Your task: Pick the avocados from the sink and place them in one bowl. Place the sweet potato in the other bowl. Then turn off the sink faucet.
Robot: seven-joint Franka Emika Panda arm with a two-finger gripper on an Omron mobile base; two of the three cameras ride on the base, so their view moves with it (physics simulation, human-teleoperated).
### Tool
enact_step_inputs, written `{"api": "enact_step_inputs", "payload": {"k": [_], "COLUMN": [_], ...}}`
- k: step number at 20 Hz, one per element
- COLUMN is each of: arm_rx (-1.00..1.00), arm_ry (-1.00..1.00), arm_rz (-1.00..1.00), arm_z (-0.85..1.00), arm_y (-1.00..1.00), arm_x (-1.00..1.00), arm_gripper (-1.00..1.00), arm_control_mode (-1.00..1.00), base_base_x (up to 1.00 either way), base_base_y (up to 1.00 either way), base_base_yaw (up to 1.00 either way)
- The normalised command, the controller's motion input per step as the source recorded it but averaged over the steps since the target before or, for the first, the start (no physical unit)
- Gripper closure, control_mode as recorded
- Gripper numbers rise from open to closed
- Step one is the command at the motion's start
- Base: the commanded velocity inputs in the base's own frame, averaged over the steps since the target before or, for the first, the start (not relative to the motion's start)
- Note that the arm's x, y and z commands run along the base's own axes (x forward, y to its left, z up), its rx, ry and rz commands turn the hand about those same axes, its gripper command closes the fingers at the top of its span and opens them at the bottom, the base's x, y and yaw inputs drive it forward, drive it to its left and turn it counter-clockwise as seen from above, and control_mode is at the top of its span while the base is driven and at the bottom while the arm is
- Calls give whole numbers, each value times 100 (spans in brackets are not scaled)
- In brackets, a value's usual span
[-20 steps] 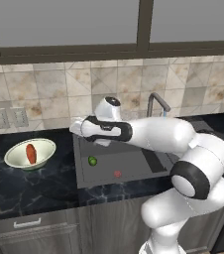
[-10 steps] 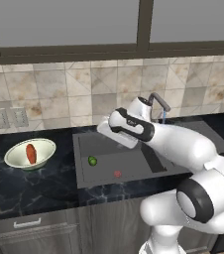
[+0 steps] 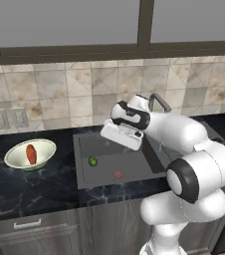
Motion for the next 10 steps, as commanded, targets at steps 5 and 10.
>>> {"api": "enact_step_inputs", "payload": {"k": [5,10], "arm_rx": [0,0], "arm_ry": [-1,-23], "arm_rz": [12,14], "arm_z": [-60,-57], "arm_y": [-17,-1], "arm_x": [0,4], "arm_gripper": [-100,-100], "arm_control_mode": [-100,-100], "base_base_x": [0,0], "base_base_y": [0,0], "base_base_yaw": [0,0]}}
